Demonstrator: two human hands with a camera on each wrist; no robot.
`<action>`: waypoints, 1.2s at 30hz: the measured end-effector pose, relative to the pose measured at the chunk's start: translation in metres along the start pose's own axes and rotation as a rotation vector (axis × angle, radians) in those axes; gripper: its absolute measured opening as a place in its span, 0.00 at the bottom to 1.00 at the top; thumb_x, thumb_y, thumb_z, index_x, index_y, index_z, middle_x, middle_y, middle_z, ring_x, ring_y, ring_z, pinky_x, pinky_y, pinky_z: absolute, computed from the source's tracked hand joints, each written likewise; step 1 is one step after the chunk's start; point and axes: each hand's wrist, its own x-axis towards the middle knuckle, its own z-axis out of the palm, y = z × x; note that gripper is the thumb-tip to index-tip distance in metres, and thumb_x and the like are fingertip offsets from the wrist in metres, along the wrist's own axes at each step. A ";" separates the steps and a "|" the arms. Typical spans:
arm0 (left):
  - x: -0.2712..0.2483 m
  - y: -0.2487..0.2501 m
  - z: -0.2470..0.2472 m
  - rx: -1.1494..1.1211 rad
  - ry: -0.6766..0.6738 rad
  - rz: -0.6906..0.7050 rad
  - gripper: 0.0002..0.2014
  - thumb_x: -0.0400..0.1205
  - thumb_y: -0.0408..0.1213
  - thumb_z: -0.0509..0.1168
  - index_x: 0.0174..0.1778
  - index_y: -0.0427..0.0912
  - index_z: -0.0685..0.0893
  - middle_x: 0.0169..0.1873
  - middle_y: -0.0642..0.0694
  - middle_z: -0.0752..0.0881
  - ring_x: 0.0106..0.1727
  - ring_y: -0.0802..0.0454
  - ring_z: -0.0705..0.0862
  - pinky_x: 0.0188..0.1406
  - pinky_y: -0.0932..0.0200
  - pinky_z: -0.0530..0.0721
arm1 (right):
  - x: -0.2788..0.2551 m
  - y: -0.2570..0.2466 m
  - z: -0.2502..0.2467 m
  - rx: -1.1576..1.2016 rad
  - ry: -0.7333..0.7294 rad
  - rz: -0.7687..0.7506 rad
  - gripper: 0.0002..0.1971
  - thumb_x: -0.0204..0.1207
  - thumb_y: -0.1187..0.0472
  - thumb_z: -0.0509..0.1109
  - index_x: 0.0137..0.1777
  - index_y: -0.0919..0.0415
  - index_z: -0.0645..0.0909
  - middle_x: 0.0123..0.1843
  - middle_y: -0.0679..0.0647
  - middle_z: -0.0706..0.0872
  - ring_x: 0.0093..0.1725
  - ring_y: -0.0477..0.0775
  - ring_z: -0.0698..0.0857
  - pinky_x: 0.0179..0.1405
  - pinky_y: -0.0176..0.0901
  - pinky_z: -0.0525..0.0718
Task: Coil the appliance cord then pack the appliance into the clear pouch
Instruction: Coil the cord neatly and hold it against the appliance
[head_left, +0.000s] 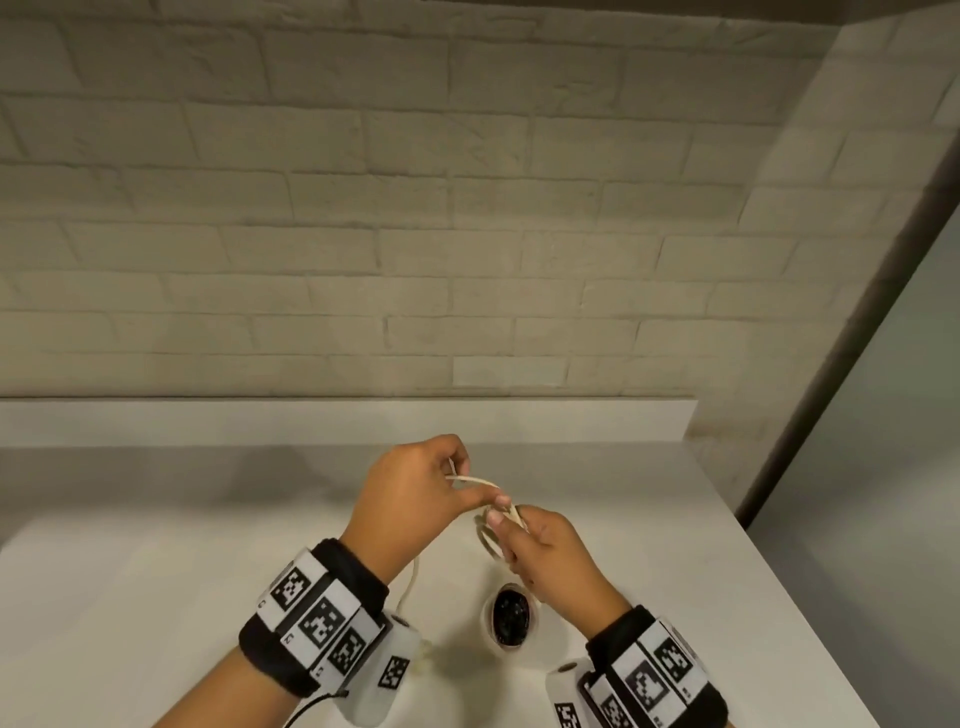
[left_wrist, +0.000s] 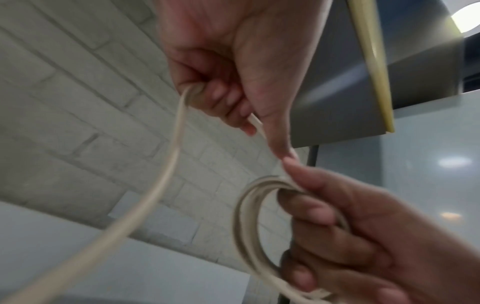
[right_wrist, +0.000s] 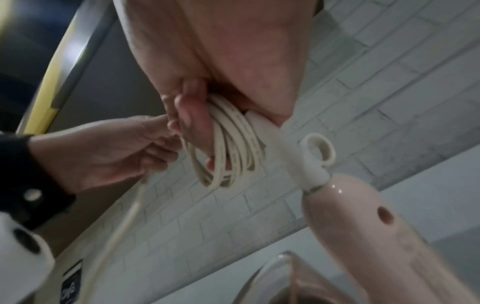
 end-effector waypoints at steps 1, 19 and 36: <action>0.001 -0.007 0.004 -0.057 -0.035 -0.021 0.21 0.58 0.59 0.76 0.25 0.50 0.74 0.14 0.54 0.70 0.19 0.57 0.67 0.20 0.67 0.65 | -0.002 -0.002 -0.003 0.042 -0.031 0.018 0.23 0.78 0.49 0.64 0.21 0.51 0.70 0.17 0.45 0.71 0.16 0.41 0.67 0.21 0.33 0.66; -0.102 -0.124 0.032 -0.095 -0.390 -0.186 0.07 0.83 0.49 0.53 0.45 0.63 0.76 0.20 0.59 0.74 0.24 0.58 0.71 0.33 0.60 0.75 | 0.014 0.010 -0.029 0.794 0.080 -0.017 0.30 0.70 0.29 0.55 0.36 0.59 0.73 0.19 0.48 0.63 0.21 0.49 0.63 0.40 0.44 0.68; 0.002 0.039 -0.039 -0.268 -0.319 0.005 0.12 0.74 0.47 0.69 0.28 0.45 0.86 0.21 0.45 0.83 0.23 0.49 0.82 0.30 0.51 0.83 | 0.005 -0.003 0.024 0.195 -0.232 -0.074 0.28 0.57 0.37 0.78 0.46 0.57 0.76 0.29 0.52 0.75 0.24 0.46 0.74 0.29 0.41 0.74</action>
